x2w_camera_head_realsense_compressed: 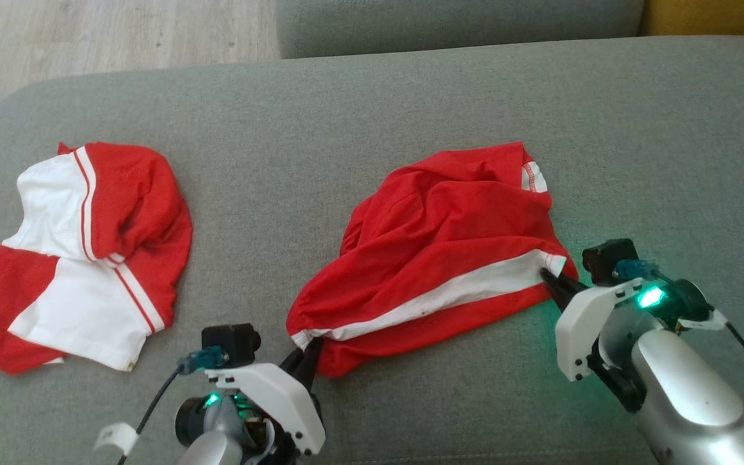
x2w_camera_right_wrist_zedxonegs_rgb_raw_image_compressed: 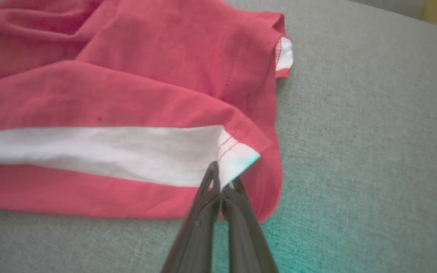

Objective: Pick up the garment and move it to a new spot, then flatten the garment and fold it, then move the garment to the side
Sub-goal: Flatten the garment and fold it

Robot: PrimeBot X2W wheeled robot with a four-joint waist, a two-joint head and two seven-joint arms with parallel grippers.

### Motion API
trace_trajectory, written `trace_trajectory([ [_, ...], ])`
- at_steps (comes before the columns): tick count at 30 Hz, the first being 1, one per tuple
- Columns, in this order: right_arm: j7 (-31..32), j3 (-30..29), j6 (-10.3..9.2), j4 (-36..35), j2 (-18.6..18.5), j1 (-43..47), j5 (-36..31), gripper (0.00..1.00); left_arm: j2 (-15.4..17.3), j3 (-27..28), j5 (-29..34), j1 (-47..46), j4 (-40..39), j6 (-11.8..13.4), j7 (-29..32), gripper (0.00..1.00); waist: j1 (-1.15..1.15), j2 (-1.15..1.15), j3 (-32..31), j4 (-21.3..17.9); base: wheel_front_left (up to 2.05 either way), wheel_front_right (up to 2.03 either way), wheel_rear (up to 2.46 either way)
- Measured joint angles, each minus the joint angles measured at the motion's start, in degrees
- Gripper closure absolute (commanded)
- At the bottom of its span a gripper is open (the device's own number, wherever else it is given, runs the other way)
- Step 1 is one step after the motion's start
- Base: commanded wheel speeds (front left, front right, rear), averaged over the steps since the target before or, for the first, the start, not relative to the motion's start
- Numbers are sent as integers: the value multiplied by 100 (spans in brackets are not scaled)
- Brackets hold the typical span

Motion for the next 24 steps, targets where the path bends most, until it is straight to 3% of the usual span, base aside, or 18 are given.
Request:
trace_trajectory([
  [4,-82,-109,0,-348,-25,6,180,100,0,24,-185,1,-202,-70,-54,100,0,0,-48,-29,0,0,0],
  [7,-79,-349,0,-958,-88,81,515,100,2,142,-479,55,-776,-200,-51,100,0,0,-107,-64,0,0,0],
  [15,771,-1385,0,-3810,-532,1049,2015,100,257,520,-1561,701,-3418,-268,665,100,0,0,-251,-214,0,0,0],
  [20,1491,-2274,0,-5614,-549,1256,2709,100,546,606,-1908,426,-4914,-175,1397,100,0,0,-208,-292,0,0,0],
  [24,1993,-2705,0,-6268,-513,1127,3080,100,667,795,-2215,-187,-5431,-21,1901,100,0,0,-129,-347,0,0,0],
])
